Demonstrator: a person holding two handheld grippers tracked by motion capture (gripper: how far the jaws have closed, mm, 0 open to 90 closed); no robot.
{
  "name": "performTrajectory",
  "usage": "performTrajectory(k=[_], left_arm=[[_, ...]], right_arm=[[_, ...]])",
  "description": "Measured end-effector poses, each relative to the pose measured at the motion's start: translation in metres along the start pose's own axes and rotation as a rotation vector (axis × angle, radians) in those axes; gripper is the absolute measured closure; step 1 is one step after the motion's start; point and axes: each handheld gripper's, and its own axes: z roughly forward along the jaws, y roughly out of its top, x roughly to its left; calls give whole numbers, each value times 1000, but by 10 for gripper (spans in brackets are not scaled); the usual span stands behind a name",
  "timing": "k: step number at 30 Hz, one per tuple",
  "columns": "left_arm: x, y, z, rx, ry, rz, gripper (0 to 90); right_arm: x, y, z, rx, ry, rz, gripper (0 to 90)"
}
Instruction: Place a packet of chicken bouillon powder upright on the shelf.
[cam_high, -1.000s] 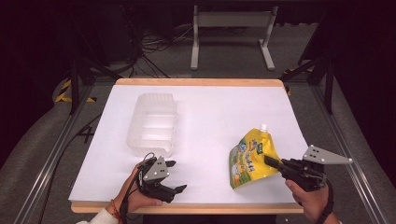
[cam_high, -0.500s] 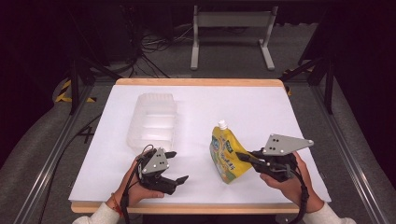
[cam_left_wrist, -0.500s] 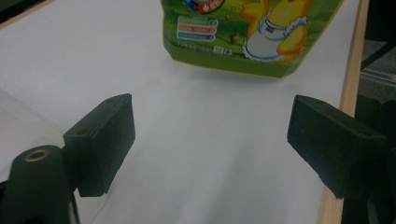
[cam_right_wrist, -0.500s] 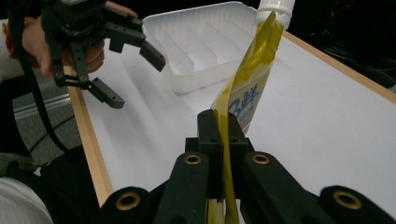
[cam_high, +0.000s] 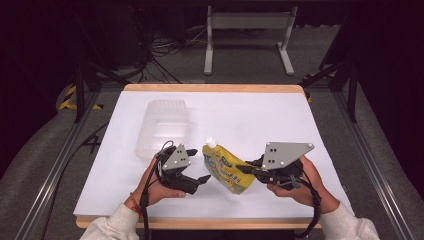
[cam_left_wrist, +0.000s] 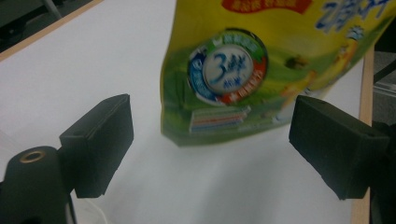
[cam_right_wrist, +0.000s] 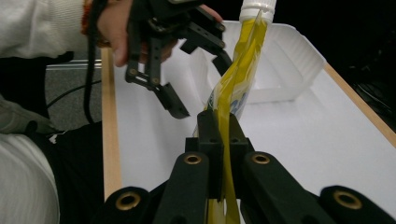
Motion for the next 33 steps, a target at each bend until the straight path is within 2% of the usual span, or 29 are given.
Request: performTrajectory(k=[2,6,8,10,11,12,13,18,20,25,29,33], left_arm=[[1,0,2,2,-4,-11,143],[3,-1,2,1,-11,-3,183],[3,-2,2,4,-10,7,306],[3,-2,2,6,-4,9,381],[4,-3,1,12,14,9,381],[6,-3,1,13,16,5,475],[7,-4,0,7,20,-6,509],[14,-4,-7,-19,90,-30,652],[19,-4,-12,-34,112,-47,711],[28,-6,-21,-48,153,-58,783],[32,-6,-28,-57,182,-74,812],[36,-6,-36,-75,206,-82,819]], right_arm=[[0,2,2,-4,17,-16,900],[-1,3,7,-4,22,-28,900],[-1,3,10,2,14,-30,900],[-2,4,12,0,10,-28,900],[-2,4,12,0,10,-28,900],[-3,5,14,-3,3,-28,900],[-4,6,15,-3,-3,-30,900],[-7,11,19,-19,-34,-32,900],[-11,14,21,-33,-64,-26,900],[-16,21,29,-67,-93,-13,900],[-19,30,36,-82,-127,-11,900],[-22,38,39,-100,-138,-2,900]])
